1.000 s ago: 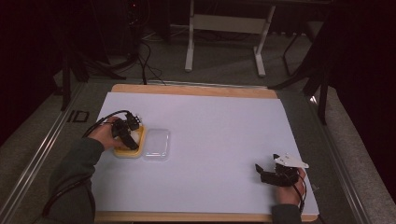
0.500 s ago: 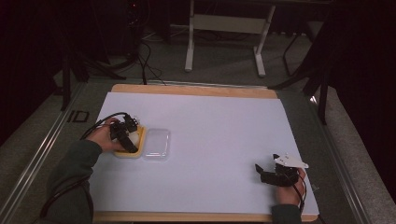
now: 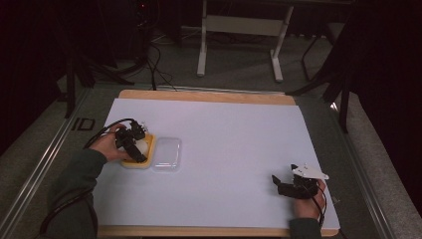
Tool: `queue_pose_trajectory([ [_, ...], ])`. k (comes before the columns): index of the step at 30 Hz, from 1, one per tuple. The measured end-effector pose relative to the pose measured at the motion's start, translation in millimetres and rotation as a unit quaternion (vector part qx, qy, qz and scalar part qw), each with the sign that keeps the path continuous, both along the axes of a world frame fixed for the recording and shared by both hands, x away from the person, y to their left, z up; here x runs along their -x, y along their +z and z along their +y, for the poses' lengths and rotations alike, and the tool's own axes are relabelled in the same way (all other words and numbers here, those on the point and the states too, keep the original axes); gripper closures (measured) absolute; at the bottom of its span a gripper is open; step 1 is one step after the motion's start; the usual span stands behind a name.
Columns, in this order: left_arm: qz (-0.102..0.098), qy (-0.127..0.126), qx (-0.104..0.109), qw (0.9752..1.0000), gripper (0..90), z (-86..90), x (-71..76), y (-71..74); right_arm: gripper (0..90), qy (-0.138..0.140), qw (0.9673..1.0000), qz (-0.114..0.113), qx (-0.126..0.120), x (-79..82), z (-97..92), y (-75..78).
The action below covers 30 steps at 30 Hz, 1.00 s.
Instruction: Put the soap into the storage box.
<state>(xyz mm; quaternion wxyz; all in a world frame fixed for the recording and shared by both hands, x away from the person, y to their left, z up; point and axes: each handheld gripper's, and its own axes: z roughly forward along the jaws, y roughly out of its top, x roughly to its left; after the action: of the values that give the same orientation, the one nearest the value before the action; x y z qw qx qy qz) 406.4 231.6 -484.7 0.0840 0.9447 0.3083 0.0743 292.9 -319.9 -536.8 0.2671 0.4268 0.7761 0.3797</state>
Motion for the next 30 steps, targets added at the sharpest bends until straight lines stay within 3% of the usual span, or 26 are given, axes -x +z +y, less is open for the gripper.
queue_pose_trajectory([
  [6,-0.005,0.004,0.011,0.9999,8.5,0.5,3.7,7.7,14.2,0.000,1.0000,0.000,0.000,0.0,0.0,0.0],
  [14,-0.033,-0.013,0.017,0.9992,11.0,0.1,13.1,27.8,14.2,0.000,1.0000,0.000,0.000,0.0,-0.1,0.0],
  [20,-0.048,-0.020,0.032,0.9981,17.8,0.1,19.6,38.1,14.2,0.000,1.0000,0.000,0.000,0.0,0.0,0.0],
  [23,-0.062,-0.029,0.048,0.9965,21.2,-1.3,26.9,44.4,14.2,0.000,1.0000,0.000,0.000,0.0,-0.1,0.0],
  [30,-0.073,-0.050,0.058,0.9944,31.8,-9.0,40.7,45.2,14.2,0.000,1.0000,0.000,-0.001,0.0,-0.1,0.0],
])
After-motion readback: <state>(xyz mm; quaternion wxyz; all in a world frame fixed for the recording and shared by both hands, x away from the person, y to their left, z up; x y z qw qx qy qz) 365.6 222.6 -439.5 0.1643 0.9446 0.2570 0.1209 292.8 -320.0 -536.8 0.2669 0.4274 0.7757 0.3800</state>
